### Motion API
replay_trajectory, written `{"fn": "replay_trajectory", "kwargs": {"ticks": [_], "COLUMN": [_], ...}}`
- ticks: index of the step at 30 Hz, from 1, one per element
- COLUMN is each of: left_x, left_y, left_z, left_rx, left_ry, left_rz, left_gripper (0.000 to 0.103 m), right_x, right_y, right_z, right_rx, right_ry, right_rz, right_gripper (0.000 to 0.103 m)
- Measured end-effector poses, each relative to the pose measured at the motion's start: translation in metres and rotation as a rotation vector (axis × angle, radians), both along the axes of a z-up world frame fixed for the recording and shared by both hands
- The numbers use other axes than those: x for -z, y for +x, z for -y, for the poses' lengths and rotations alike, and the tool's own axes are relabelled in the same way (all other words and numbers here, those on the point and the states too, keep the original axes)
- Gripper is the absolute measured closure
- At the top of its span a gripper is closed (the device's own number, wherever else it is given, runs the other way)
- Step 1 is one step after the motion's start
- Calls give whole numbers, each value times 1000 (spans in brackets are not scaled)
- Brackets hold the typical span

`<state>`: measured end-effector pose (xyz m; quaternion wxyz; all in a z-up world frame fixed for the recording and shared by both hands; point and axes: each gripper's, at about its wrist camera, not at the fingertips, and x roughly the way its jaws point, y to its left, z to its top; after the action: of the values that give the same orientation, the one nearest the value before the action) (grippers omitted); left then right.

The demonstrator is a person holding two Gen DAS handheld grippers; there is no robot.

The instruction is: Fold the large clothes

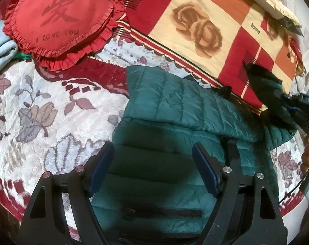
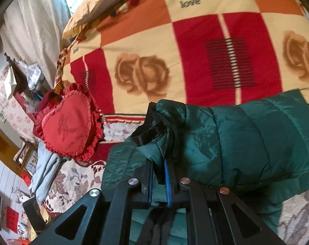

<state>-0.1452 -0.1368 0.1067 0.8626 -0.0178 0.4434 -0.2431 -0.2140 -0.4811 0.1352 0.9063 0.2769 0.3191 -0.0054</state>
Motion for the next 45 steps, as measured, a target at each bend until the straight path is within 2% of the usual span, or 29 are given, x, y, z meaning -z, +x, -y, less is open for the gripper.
{"fn": "replay_trajectory", "kwargs": {"ticks": [17, 28, 33, 38, 40, 41, 42, 43, 44, 45], "left_x": [6, 12, 12, 13, 13, 13, 13, 13, 13, 12], "left_y": [17, 21, 20, 21, 21, 21, 20, 20, 20, 20], "left_z": [-22, -24, -22, -22, -22, -23, -23, -24, -25, -26], "left_rx": [-44, -53, -50, -49, -50, -52, -54, -55, -57, -59], "left_ry": [-33, -42, -36, -29, -26, -26, -27, -28, -28, -28], "left_rz": [-39, -62, -58, -59, -61, -63, -63, -63, -63, -62], "left_gripper": [24, 24, 24, 24, 24, 24, 24, 24, 24, 24], "right_x": [52, 77, 81, 81, 81, 81, 81, 80, 78, 75], "right_y": [77, 90, 92, 93, 94, 94, 93, 92, 90, 89], "right_z": [-99, -112, -117, -127, -131, -132, -133, -133, -133, -135], "right_rx": [-183, -210, -220, -220, -219, -218, -217, -214, -211, -215], "right_ry": [35, 60, 30, -64, -103, -112, -113, -110, -108, -118], "right_rz": [-90, -141, -164, -188, -197, -197, -191, -183, -172, -173], "right_gripper": [94, 94, 94, 93, 90, 78, 49, 34, 22, 22]}}
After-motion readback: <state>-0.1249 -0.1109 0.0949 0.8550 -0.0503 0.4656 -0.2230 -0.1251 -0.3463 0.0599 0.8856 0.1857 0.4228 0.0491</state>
